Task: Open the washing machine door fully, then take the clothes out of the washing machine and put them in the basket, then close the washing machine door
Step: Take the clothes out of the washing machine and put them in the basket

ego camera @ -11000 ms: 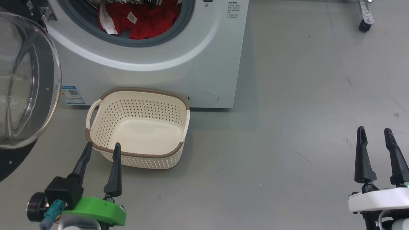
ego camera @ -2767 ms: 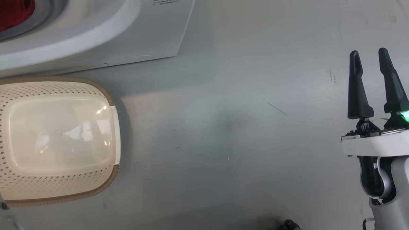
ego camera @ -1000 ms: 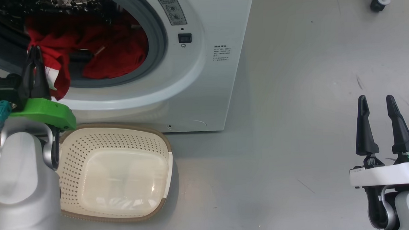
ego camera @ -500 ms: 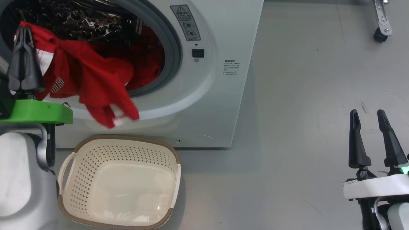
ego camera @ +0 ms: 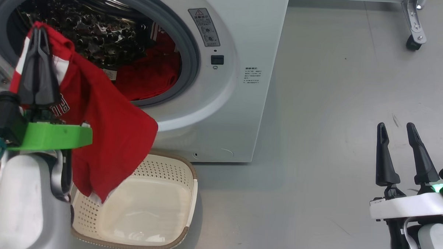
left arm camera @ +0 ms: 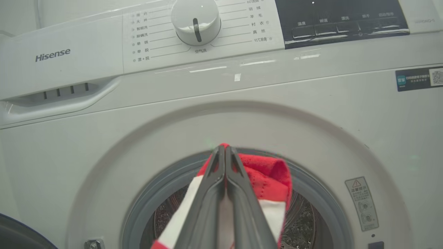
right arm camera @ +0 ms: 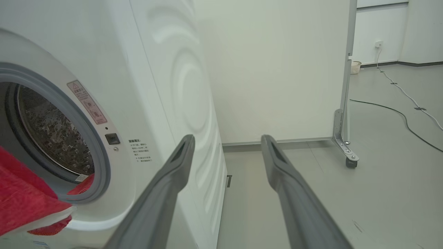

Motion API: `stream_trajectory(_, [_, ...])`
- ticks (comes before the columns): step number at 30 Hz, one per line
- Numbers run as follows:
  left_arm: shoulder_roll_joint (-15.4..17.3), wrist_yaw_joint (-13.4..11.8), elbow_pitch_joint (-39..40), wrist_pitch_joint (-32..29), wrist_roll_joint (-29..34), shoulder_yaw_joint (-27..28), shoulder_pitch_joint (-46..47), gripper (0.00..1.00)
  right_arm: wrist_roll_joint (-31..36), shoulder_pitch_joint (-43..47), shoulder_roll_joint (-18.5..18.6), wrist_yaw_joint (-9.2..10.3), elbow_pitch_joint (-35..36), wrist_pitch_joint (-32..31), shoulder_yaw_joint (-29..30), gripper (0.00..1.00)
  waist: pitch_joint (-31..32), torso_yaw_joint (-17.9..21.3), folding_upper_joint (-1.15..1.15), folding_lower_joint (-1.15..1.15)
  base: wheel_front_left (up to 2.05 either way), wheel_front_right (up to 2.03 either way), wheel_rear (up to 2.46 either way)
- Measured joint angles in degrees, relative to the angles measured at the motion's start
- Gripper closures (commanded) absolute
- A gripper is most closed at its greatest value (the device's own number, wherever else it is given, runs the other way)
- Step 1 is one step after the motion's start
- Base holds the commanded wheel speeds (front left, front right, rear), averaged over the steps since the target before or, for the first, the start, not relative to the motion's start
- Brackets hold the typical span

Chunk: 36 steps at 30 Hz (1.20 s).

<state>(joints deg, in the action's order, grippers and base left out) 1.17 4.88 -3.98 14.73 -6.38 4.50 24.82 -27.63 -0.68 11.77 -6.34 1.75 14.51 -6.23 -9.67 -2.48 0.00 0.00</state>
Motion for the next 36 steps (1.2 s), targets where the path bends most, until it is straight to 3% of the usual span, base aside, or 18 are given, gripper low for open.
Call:
stream_trajectory(17, [0.2,0.0,-7.2,-5.9,-1.6,-7.9,-13.8,1.0,0.1,0.1,0.0,0.0,1.5,0.0,-1.1,0.0,-1.8,0.3,0.0,0.0,0.0,0.0,0.0])
stream_trajectory(36, [0.4,-2.7,-17.0,-8.7,-0.5,-10.2,-12.5,1.0,-0.1,-2.0,1.3,-0.07,3.6,-0.1,-1.2,0.0,-10.3,3.7,0.0,0.0,0.0,0.0,0.0])
